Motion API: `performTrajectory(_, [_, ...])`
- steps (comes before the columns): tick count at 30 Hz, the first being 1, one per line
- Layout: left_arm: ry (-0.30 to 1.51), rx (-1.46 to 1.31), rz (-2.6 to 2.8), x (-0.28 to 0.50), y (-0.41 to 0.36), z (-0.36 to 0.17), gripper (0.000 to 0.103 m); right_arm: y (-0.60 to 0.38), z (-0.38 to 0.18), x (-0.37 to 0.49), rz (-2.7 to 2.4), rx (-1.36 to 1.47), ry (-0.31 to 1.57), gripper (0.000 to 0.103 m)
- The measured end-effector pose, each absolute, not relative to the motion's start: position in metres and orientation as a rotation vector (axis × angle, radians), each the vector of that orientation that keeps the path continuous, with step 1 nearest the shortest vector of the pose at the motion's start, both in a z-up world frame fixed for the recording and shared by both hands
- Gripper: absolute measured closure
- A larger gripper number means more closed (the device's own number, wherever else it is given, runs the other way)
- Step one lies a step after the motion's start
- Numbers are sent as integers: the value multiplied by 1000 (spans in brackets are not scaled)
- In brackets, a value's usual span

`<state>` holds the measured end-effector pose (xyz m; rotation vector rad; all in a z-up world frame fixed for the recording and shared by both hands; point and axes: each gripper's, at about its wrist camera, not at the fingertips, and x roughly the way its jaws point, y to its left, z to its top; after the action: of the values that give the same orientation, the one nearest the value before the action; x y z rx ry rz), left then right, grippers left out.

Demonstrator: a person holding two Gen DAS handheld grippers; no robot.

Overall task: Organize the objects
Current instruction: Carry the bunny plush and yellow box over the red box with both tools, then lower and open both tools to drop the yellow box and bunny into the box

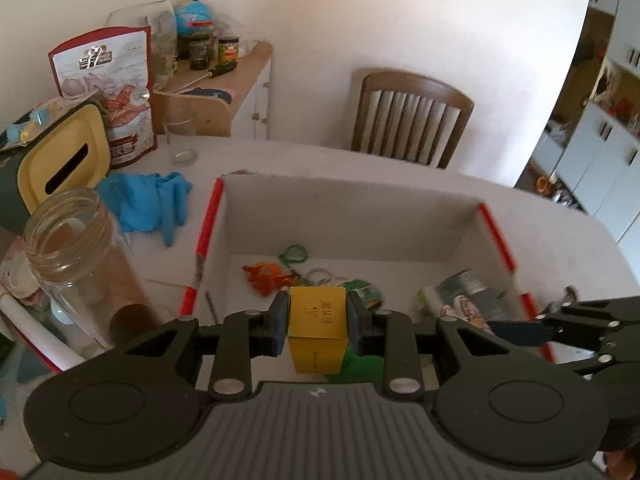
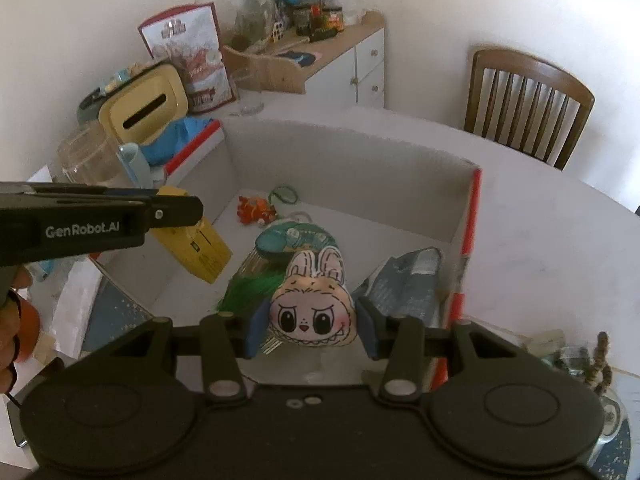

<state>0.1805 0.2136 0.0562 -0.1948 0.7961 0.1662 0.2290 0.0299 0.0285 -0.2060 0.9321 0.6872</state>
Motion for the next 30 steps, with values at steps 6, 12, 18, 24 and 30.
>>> performTrajectory(6, [856, -167, 189, 193, 220, 34, 74, 41, 15, 235, 680, -214, 967, 57])
performTrajectory(12, [915, -172, 171, 199, 220, 18, 74, 44, 7, 237, 676, -225, 989, 56])
performTrajectory(18, [969, -174, 148, 200, 216, 6, 73, 45, 2, 237, 676, -226, 999, 53])
performTrajectory(24, [972, -175, 143, 197, 214, 6, 73, 41, 2, 235, 678, -216, 994, 48])
performTrajectory(30, [939, -147, 139, 192, 208, 16, 64, 36, 10, 230, 688, -197, 977, 44])
